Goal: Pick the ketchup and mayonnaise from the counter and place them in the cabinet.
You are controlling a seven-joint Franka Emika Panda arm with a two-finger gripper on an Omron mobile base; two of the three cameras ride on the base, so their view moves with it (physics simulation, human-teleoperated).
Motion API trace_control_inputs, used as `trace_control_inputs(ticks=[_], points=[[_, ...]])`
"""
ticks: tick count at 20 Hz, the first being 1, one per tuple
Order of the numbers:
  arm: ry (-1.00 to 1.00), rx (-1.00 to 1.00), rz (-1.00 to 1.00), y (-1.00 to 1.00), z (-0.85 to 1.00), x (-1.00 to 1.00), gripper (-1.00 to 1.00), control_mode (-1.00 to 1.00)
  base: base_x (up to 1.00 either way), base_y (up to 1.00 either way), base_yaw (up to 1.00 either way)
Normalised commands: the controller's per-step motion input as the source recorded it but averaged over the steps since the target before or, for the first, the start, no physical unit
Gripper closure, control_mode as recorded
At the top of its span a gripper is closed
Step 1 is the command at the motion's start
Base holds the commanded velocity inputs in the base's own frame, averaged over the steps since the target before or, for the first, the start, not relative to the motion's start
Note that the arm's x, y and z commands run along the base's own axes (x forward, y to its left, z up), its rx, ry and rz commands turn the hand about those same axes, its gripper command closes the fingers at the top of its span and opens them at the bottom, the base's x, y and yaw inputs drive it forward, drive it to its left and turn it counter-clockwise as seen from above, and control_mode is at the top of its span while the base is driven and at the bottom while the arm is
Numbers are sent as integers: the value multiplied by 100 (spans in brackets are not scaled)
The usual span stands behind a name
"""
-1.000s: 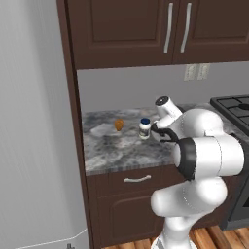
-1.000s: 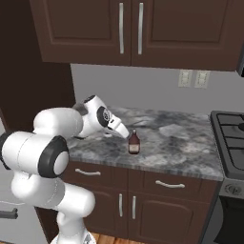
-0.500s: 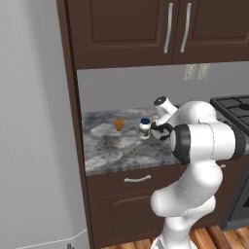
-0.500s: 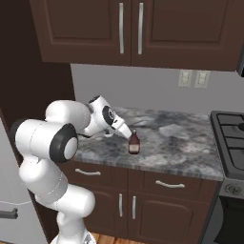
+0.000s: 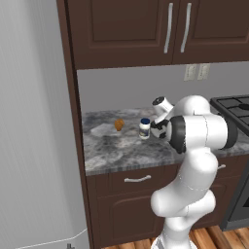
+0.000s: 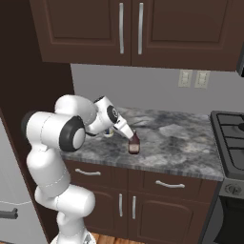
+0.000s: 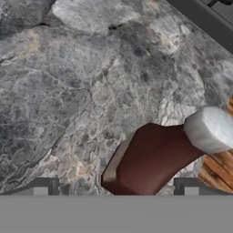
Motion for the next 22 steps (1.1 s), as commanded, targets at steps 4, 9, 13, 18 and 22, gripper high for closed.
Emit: trace_control_inputs(ticks=[4, 9, 13, 18, 22], points=[[0, -1, -8, -2, -16, 15, -100, -100, 0, 0, 0], [0, -3, -9, -14, -11, 18, -100, -100, 0, 0, 0], [-3, -4, -10, -23, -4, 8, -100, -100, 0, 0, 0], [-5, -4, -9, -25, 0, 0, -100, -100, 0, 0, 0], [-3, -5, -9, -18, 0, 5, -100, -100, 0, 0, 0]])
